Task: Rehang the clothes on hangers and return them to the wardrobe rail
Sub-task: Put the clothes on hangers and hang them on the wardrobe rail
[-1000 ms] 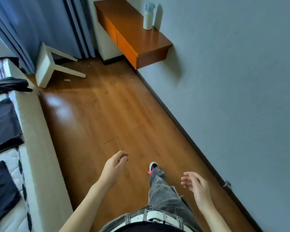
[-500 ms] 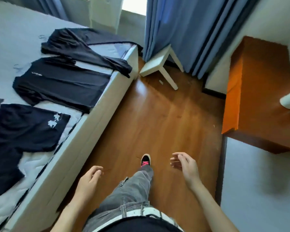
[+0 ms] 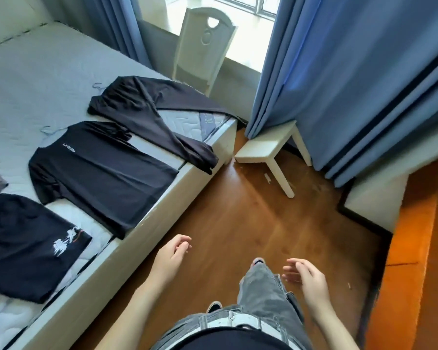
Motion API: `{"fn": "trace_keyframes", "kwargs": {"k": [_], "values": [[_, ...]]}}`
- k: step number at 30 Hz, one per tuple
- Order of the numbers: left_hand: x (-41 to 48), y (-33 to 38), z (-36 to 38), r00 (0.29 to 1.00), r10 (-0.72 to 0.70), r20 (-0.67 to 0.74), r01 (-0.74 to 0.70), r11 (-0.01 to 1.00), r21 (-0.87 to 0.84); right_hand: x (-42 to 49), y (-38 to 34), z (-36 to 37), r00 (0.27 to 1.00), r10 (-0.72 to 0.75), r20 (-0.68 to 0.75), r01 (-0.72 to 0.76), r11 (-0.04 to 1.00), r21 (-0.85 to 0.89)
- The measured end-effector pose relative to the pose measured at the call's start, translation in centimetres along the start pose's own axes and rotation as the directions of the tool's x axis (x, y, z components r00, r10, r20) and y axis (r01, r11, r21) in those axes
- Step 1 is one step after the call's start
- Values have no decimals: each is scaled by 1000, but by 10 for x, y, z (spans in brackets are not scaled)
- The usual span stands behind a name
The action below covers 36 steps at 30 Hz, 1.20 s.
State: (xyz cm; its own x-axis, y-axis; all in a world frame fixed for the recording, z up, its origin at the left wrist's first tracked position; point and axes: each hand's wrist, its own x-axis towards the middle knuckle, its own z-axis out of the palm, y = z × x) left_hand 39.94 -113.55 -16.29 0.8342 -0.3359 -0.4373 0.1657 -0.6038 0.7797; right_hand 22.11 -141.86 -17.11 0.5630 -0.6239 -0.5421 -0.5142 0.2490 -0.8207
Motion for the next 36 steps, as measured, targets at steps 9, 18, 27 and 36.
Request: {"fn": "trace_keyframes", "kwargs": {"k": [9, 18, 27, 36], "values": [[159, 97, 41, 949, -225, -221, 185, 965, -185, 247, -148, 6, 980, -27, 197, 55, 989, -135], [230, 115, 35, 737, -543, -402, 352, 816, -458, 421, -300, 145, 842, -54, 537, 227, 938, -261], [351, 95, -36, 612, -677, -410, 391, 709, -587, 517, -373, 321, 746, -36, 666, 310, 902, -299], [543, 108, -198, 726, -590, -353, 413, 785, -462, 602, -457, 504, 701, -95, 707, 472, 805, -360]]}}
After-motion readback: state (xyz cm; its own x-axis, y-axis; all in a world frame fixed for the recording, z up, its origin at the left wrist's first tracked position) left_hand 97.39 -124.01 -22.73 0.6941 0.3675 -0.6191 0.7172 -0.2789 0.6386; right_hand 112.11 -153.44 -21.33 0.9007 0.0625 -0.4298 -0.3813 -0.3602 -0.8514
